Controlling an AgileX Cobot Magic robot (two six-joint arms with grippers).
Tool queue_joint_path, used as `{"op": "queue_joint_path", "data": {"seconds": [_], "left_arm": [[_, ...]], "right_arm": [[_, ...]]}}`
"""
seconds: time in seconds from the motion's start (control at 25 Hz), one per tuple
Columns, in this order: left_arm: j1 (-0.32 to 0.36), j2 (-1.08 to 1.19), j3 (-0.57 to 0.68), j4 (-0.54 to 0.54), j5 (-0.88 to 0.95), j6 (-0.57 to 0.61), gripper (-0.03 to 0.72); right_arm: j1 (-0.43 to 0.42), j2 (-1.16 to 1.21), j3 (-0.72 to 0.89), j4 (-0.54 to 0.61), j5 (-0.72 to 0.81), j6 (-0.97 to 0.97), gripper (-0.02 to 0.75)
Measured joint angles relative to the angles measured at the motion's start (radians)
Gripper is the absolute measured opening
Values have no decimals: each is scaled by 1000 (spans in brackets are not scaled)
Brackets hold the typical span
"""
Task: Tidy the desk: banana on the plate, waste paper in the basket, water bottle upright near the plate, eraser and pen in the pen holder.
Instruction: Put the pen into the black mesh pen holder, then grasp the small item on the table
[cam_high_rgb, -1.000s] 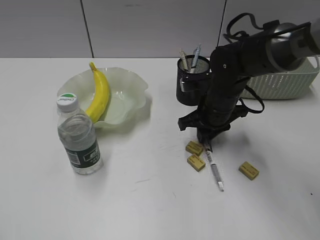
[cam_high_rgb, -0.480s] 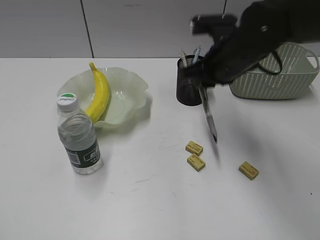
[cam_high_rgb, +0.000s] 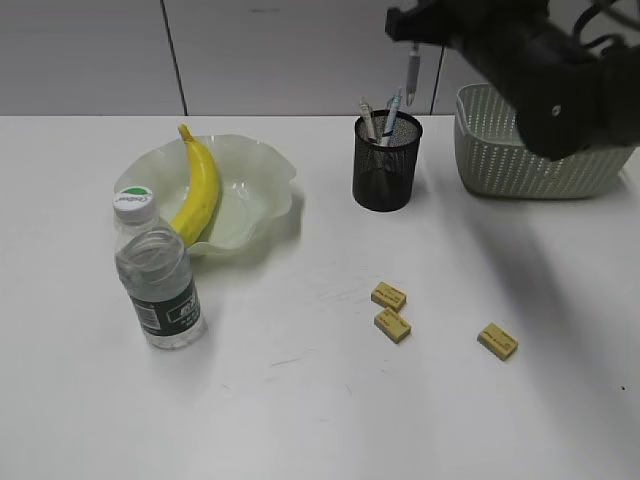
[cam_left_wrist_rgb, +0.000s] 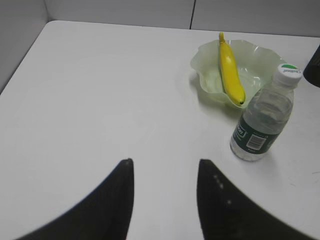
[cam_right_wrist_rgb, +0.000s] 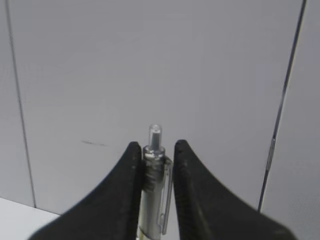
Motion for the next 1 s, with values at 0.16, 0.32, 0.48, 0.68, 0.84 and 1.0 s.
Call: {"op": "queue_joint_path", "data": {"seconds": [0.16,0.32,0.48,0.68,0.84,1.0], "left_arm": [[0,0,0,-1,0,0,293],[0,0,0,-2,0,0,254],[0,0,0,-2,0,0,237],[0,0,0,-3,0,1,237],[0,0,0,-5,0,1,237],[0,0,0,-5,0,1,237]], "right_arm": [[0,156,-25,25,-58,-29,160],[0,233,-43,42,-62,-30,207],[0,226,-47,44,-70,-30,370],[1,39,-17,44,125,-45,468],[1,-207,-17,31,657,-80,437],[1,-418,28,-9,1174,-78,396]]}}
